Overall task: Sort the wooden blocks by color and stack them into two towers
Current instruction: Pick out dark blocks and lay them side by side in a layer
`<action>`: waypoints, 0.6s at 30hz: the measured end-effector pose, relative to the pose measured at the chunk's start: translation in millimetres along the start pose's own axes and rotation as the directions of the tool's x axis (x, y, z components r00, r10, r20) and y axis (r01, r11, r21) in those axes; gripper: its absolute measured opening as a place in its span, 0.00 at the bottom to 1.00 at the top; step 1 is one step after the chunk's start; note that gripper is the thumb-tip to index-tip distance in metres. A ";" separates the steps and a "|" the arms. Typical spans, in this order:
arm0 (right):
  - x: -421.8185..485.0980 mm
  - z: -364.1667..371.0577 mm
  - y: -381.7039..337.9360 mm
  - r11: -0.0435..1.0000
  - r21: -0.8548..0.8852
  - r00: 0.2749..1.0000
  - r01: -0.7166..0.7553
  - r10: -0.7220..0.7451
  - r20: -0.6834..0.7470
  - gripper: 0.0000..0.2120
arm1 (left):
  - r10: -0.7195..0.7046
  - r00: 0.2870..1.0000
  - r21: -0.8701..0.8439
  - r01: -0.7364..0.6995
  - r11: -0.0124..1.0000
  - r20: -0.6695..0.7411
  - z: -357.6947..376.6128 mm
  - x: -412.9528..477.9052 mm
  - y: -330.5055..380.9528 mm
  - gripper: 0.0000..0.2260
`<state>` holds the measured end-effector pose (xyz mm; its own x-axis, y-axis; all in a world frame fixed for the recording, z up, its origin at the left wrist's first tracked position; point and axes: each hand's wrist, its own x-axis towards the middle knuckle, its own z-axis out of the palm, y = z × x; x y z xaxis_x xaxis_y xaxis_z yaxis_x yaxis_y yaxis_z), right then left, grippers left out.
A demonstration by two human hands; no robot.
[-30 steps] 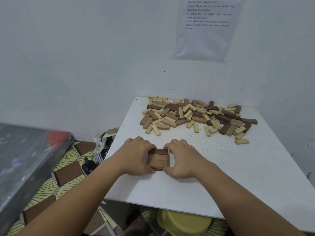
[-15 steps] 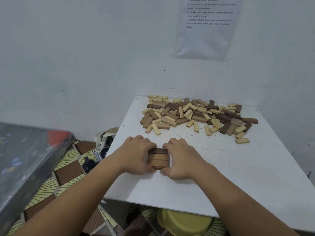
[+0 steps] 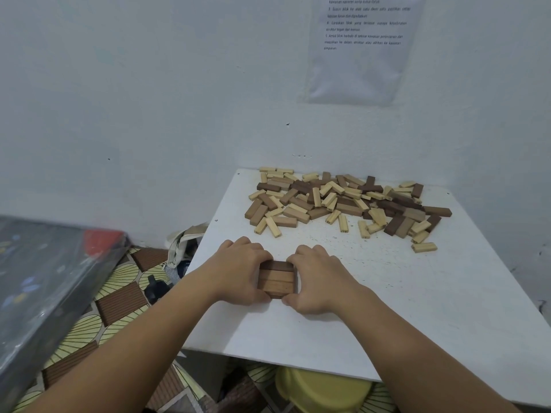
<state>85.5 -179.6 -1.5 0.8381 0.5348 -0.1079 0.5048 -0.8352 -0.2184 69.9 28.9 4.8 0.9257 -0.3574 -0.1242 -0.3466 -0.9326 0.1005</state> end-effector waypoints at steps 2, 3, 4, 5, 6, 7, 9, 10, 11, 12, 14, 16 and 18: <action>-0.1 0.3 0.3 1.000 0.004 1.000 0.000 0.000 -0.003 0.28 | 0.000 1.000 -0.006 0.000 1.000 -0.003 0.4 -0.3 -0.2 0.26; -0.3 0.5 0.6 1.000 0.006 1.000 0.000 0.000 -0.005 0.28 | 0.000 1.000 -0.012 0.000 1.000 -0.003 0.5 -0.5 -0.3 0.26; -0.6 0.9 1.1 1.000 0.008 1.000 -0.001 0.001 -0.008 0.29 | -0.002 1.000 -0.020 0.002 1.000 -0.003 0.6 -0.8 -0.3 0.26; -1.2 1.7 1.5 1.000 0.010 1.000 -0.002 0.002 -0.012 0.29 | -0.003 1.000 -0.030 0.003 1.000 -0.005 1.0 -1.3 -0.4 0.27; -2.0 2.7 1.7 1.000 0.013 1.000 -0.003 0.004 -0.017 0.30 | -0.004 1.000 -0.041 0.004 0.999 -0.008 1.9 -1.9 -0.5 0.27; -2.6 3.7 1.7 1.000 0.018 1.000 -0.005 0.005 -0.022 0.30 | -0.005 1.000 -0.052 0.004 0.999 -0.012 2.7 -2.7 -0.7 0.28; -3.3 4.7 1.7 1.000 0.027 1.000 -0.005 0.006 -0.030 0.30 | -0.008 1.000 -0.070 0.007 0.997 -0.016 3.7 -3.7 -0.6 0.28; -3.4 4.7 1.6 1.000 0.028 1.000 -0.005 0.006 -0.030 0.29 | -0.007 1.000 -0.074 0.006 0.997 -0.016 3.9 -3.7 -0.4 0.28; -3.4 4.3 1.5 1.000 0.028 1.000 -0.005 0.006 -0.028 0.29 | -0.005 1.000 -0.073 0.004 0.997 -0.016 3.8 -3.6 -0.1 0.28; -3.2 4.1 1.5 1.000 0.027 1.000 -0.004 0.005 -0.025 0.29 | -0.002 1.000 -0.071 0.001 0.998 -0.014 3.7 -3.3 0.3 0.28; -3.1 3.8 1.5 1.000 0.031 1.000 -0.002 0.003 -0.021 0.29 | 0.000 1.000 -0.071 0.000 0.997 -0.008 3.7 -2.9 0.6 0.29; -3.0 3.7 1.1 1.000 0.031 1.000 -0.002 0.003 -0.022 0.29 | 0.002 1.000 -0.072 -0.003 0.997 -0.007 4.2 -2.5 0.8 0.31; -2.3 3.2 0.4 1.000 0.028 1.000 -0.002 0.002 -0.023 0.29 | 0.006 1.000 -0.064 -0.007 0.998 -0.009 4.3 -1.8 1.1 0.30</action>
<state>83.1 -180.8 -4.4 0.8439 0.5296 -0.0858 0.4973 -0.8322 -0.2453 67.2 28.3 0.9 0.9250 -0.3625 -0.1143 -0.3423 -0.9252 0.1639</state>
